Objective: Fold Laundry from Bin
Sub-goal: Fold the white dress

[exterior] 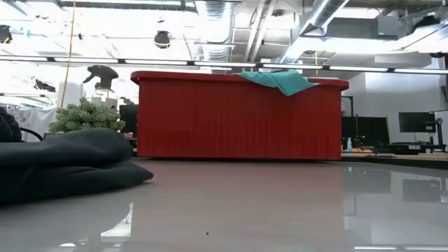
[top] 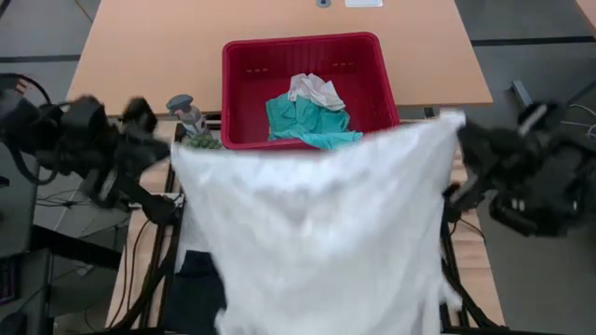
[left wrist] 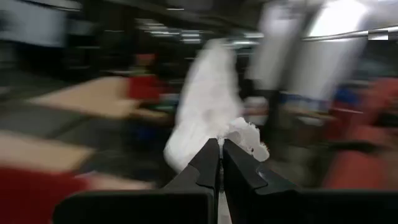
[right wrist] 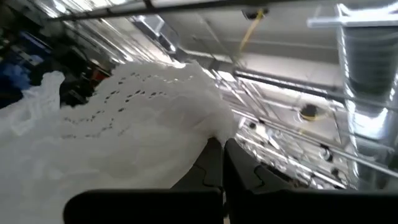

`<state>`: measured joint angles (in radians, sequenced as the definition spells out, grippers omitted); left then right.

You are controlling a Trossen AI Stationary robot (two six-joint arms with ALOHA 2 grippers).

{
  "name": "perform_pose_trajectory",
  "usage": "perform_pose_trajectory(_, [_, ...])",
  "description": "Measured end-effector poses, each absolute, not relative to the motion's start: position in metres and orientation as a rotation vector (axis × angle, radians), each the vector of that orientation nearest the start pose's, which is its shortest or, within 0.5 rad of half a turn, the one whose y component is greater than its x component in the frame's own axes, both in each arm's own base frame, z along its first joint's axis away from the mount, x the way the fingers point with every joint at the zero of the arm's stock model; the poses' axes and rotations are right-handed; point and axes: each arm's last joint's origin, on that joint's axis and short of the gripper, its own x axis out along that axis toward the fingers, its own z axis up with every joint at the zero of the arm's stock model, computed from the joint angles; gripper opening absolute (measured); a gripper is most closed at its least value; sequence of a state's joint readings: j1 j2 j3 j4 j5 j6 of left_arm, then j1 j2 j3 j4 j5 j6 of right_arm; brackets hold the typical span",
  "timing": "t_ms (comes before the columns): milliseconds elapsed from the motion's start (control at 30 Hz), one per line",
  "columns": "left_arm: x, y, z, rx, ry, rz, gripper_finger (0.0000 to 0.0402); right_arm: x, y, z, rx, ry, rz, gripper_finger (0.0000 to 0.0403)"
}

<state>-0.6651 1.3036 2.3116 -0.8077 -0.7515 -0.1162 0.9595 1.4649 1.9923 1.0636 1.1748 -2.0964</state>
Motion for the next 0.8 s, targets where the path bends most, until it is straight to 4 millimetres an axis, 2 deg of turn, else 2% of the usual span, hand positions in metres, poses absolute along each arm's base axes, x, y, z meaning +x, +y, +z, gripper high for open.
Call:
perform_pose_trajectory(100, [0.093,-0.040,0.609,-0.232,-0.115,0.249,0.0000,0.117,0.104,0.624,-0.554,-0.181,-0.751,0.0020])
perform_pose_trajectory(200, [0.087,-0.031,0.602,-0.247,-0.076,0.332,0.0000,0.117,0.088,0.622,-0.556,-0.163,-0.816,0.0020])
perform_pose_trajectory(267, [0.087,-0.029,0.599,-0.237,-0.055,0.352,0.0000,0.119,0.082,0.619,-0.575,-0.148,-0.848,0.0020])
perform_pose_trajectory(367, [0.087,-0.029,0.599,-0.282,-0.058,0.322,0.0000,0.123,0.084,0.614,-0.587,-0.144,-0.850,0.0020])
perform_pose_trajectory(567, [0.095,-0.040,0.600,-0.402,-0.043,0.078,0.0000,0.134,0.113,0.604,-0.648,-0.164,-0.771,0.0020])
perform_pose_trajectory(800, [0.127,-0.074,0.606,-0.457,-0.033,-0.281,0.0000,0.149,0.168,0.588,-0.763,-0.228,-0.650,0.0020])
